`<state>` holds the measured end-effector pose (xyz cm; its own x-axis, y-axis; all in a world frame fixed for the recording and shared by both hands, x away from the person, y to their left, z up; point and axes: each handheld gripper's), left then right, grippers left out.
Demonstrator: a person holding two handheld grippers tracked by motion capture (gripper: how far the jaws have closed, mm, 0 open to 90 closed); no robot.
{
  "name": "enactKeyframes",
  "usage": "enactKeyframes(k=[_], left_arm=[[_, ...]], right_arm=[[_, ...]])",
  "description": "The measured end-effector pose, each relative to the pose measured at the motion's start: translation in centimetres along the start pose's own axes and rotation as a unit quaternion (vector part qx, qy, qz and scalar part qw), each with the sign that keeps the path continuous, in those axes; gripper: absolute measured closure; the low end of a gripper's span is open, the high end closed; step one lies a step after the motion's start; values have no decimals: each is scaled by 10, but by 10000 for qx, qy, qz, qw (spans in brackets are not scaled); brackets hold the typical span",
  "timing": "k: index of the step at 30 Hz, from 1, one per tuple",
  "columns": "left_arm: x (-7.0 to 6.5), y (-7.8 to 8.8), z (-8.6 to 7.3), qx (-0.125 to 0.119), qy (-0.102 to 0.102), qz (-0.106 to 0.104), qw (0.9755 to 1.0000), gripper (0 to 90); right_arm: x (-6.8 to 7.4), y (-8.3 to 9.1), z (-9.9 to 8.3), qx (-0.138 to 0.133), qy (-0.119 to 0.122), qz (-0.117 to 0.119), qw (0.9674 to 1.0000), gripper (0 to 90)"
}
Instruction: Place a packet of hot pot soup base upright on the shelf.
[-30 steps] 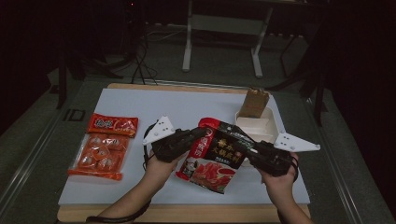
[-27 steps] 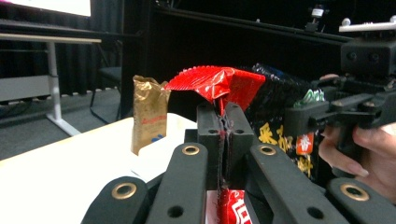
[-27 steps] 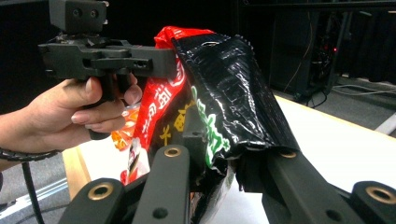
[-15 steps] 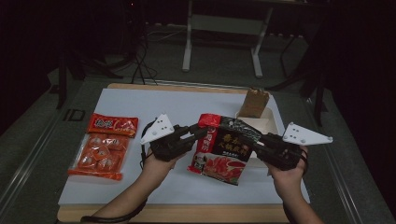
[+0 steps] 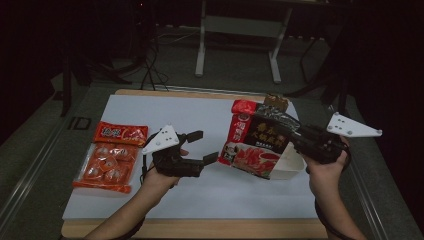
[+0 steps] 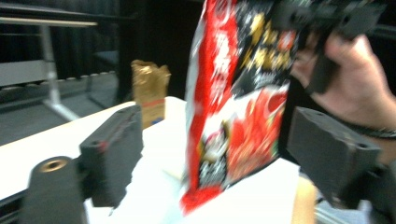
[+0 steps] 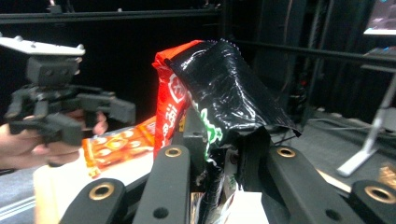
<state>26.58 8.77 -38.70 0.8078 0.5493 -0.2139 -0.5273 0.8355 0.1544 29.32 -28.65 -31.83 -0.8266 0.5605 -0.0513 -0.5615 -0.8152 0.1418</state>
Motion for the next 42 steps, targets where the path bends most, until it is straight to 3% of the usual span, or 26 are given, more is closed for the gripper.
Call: enactKeyframes(k=[5,12,17,18,23,32,37,42], left_arm=[[3,5,-13,317,29,168,9994,15],[9,17,-39,609,128,229,9978,15],[14,26,-55,456,29,276,9986,15],[16,30,-65,435,30,356,9984,15],[17,35,-81,588,-32,520,9969,16],[12,45,-108,760,71,674,9948,16],[11,46,-118,784,121,704,9944,16],[13,47,-120,691,156,713,9949,16]], right_arm=[[-15,5,6,-67,81,-201,9997,773],[-35,10,9,-56,39,-427,9991,773],[-45,12,8,-10,108,-560,9984,772],[-47,12,8,2,133,-572,9983,772],[-64,12,1,64,137,-570,9983,772],[-87,16,-5,142,343,-693,9969,771],[-103,17,-15,228,186,-765,9966,770],[-116,19,-25,142,87,-855,9962,768]])
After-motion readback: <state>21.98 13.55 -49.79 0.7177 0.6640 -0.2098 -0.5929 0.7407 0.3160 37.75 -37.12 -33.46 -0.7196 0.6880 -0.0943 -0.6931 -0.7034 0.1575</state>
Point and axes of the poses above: each handheld gripper's, and its own axes: y roughly backward along the jaws, z roughly out of its top, x roughly to its left, and after that the axes turned 4 degrees about y, right-handed
